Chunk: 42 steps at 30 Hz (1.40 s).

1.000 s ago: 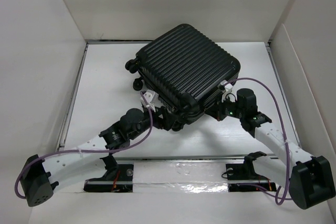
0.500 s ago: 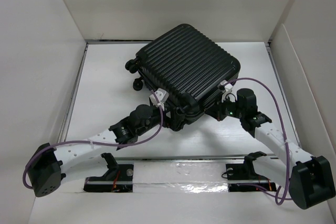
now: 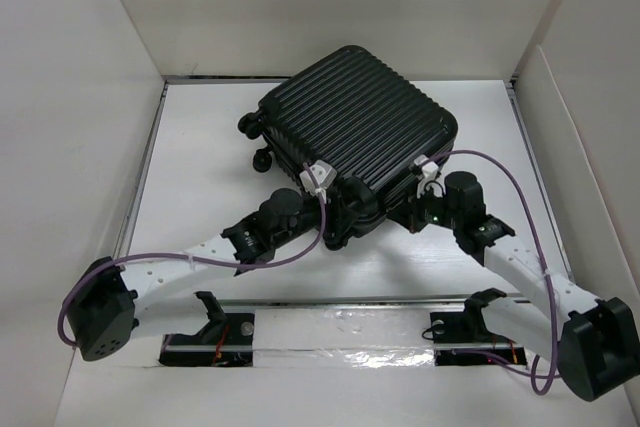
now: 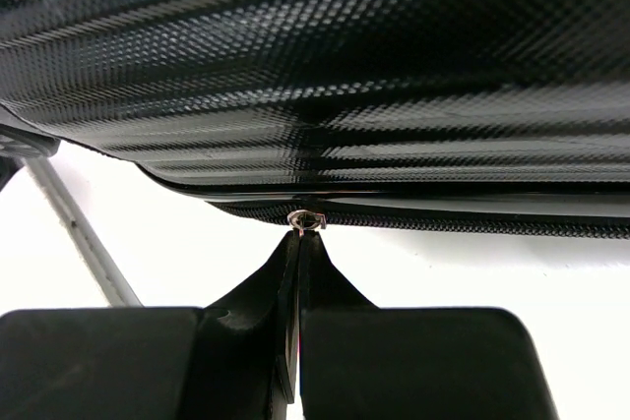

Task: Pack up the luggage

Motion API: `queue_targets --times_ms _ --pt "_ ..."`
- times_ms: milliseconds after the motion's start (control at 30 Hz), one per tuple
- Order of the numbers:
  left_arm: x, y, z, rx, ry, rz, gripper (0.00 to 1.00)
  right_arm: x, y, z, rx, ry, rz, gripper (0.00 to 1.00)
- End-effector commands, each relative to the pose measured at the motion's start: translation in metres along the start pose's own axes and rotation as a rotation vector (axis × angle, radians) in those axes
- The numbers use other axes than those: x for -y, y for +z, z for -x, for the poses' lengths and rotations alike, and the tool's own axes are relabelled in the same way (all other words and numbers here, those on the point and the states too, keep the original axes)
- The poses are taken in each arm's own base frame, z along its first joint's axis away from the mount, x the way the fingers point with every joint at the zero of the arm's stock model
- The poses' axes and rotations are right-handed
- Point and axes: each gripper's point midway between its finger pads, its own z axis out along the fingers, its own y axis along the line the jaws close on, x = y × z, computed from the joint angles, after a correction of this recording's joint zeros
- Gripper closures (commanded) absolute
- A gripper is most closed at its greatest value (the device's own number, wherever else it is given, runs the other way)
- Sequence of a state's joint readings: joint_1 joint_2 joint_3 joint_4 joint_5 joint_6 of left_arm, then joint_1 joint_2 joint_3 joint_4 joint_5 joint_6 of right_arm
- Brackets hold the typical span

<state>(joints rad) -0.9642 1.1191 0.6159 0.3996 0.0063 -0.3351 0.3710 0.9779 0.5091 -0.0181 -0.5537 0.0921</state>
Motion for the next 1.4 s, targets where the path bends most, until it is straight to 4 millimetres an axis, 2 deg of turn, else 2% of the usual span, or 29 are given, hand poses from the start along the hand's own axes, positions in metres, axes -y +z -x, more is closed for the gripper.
queue_targets --times_ms 0,100,133,167,200,233,300,333,367,467,533,567,633,667,700,733,833,867,900,933,1000,1067,1100,1167,1200,1233,1300,1333,1367 --pt "0.03 0.005 0.039 0.097 -0.015 -0.111 0.86 -0.046 -0.001 0.053 0.183 -0.123 0.13 1.0" --pt "0.041 0.011 0.047 0.106 -0.042 -0.152 0.96 -0.064 0.005 0.055 0.2 -0.113 0.146 1.0" --pt "0.044 0.012 0.048 0.107 -0.063 -0.166 0.98 -0.081 0.007 0.051 0.191 -0.109 0.188 1.0" --pt "0.048 0.015 0.054 0.122 -0.075 -0.178 1.0 -0.088 0.009 0.054 0.211 -0.109 0.19 1.0" --pt "0.05 0.016 0.058 0.131 -0.09 -0.182 1.0 -0.097 0.01 0.054 0.214 -0.107 0.209 1.0" --pt "0.047 0.017 0.063 0.144 -0.121 -0.175 1.0 -0.117 0.01 0.047 0.201 -0.096 0.264 1.0" --pt "0.047 0.014 0.077 0.179 -0.164 -0.212 1.0 -0.137 0.012 0.045 0.213 -0.09 0.31 1.0" --pt "0.036 0.014 0.085 0.2 -0.192 -0.205 1.0 -0.147 0.012 0.042 0.209 -0.073 0.33 1.0" --pt "0.04 0.011 0.094 0.219 -0.239 -0.247 1.0 -0.165 0.013 0.04 0.222 -0.077 0.359 1.0" --pt "0.036 0.004 0.108 0.264 -0.319 -0.296 1.0 -0.189 0.018 0.041 0.253 -0.052 0.388 1.0" --pt "0.041 0.001 0.107 0.258 -0.34 -0.324 1.0 -0.191 0.029 0.04 0.26 -0.028 0.371 1.0" --pt "0.042 -0.002 0.109 0.266 -0.348 -0.331 1.0 -0.194 0.029 0.058 0.342 0.014 0.365 1.0" --pt "0.043 -0.005 0.106 0.258 -0.371 -0.339 1.0 -0.188 0.044 0.052 0.364 0.064 0.348 1.0" --pt "0.043 -0.008 0.105 0.253 -0.381 -0.335 1.0 -0.191 0.041 0.074 0.469 0.103 0.365 1.0" --pt "0.029 -0.01 0.105 0.251 -0.406 -0.289 1.0 -0.186 0.041 0.071 0.498 0.126 0.362 1.0" --pt "0.029 -0.018 0.102 0.254 -0.421 -0.29 1.0 -0.18 0.038 0.089 0.61 0.181 0.344 1.0" --pt "0.024 -0.025 0.098 0.226 -0.449 -0.278 1.0 -0.175 0.038 0.104 0.672 0.211 0.371 1.0" --pt "0.027 -0.031 0.1 0.238 -0.453 -0.298 1.0 -0.176 0.045 0.104 0.668 0.216 0.377 1.0" --pt "0.021 -0.033 0.091 0.228 -0.469 -0.288 1.0 -0.174 0.047 0.107 0.675 0.226 0.372 1.0" --pt "0.014 -0.036 0.092 0.239 -0.477 -0.279 1.0 -0.179 0.049 0.114 0.688 0.224 0.39 1.0" --pt "0.012 -0.045 0.091 0.254 -0.487 -0.279 1.0 -0.18 0.061 0.109 0.682 0.229 0.409 0.99" --pt "0.008 -0.048 0.089 0.252 -0.482 -0.262 1.0 -0.188 0.059 0.11 0.703 0.245 0.486 0.93" --pt "0.008 -0.048 0.085 0.243 -0.483 -0.263 1.0 -0.187 0.069 0.095 0.66 0.242 0.512 0.87" --pt "0.005 -0.048 0.082 0.241 -0.482 -0.258 1.0 -0.184 0.064 0.086 0.661 0.27 0.547 0.78" --pt "-0.001 -0.048 0.081 0.242 -0.482 -0.242 1.0 -0.179 0.064 0.08 0.649 0.271 0.54 0.65" --pt "-0.001 -0.048 0.079 0.239 -0.478 -0.241 1.0 -0.178 0.059 0.078 0.647 0.273 0.54 0.59" --pt "-0.012 -0.047 0.079 0.246 -0.473 -0.214 1.0 -0.165 0.061 0.064 0.593 0.261 0.481 0.47" --pt "-0.013 -0.047 0.077 0.244 -0.471 -0.212 1.0 -0.168 0.051 0.072 0.607 0.245 0.484 0.44" --pt "-0.017 -0.046 0.078 0.252 -0.472 -0.202 1.0 -0.16 0.06 0.057 0.529 0.213 0.419 0.4"
